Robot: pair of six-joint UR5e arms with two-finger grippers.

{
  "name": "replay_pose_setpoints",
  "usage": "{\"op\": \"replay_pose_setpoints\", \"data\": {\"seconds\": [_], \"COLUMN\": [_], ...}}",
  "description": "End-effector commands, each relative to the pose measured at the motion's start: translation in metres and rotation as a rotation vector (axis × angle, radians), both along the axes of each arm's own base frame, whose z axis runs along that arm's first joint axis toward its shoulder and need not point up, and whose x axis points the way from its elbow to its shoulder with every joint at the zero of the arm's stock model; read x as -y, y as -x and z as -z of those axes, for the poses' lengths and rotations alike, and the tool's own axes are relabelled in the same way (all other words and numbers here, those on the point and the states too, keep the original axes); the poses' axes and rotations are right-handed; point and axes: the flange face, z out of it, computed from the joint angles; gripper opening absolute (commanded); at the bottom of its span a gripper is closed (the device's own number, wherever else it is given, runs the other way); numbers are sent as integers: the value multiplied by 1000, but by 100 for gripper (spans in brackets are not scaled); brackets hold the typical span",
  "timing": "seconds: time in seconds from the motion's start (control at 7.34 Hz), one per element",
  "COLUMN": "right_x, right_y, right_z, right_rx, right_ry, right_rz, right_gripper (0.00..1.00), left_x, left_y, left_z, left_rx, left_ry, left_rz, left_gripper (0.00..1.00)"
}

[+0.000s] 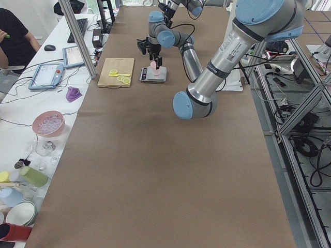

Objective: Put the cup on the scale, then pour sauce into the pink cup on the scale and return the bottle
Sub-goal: 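Close the right gripper around the glass sauce bottle's neck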

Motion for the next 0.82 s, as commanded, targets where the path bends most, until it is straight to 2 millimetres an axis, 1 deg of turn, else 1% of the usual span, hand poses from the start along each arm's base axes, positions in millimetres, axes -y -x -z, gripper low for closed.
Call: {"op": "replay_pose_setpoints", "data": {"seconds": [0.0,0.27,0.54,0.68], "right_x": [-7,-7,-6,-4], "right_y": [22,32,45,57], "right_z": [-24,-22,-59,-70], "right_rx": [15,39,79,102], "right_ry": [-46,-81,-100,-130], "right_rz": [-68,-114,-156,-184], "right_gripper": [100,100,100,100], "left_x": [0,2,2,2], "left_y": [0,-2,-2,-2], "left_z": [-1,-3,-1,-2], "left_rx": [2,5,3,4], "left_ry": [2,5,3,4], "left_rz": [0,0,0,0], "left_gripper": [99,99,99,99]}}
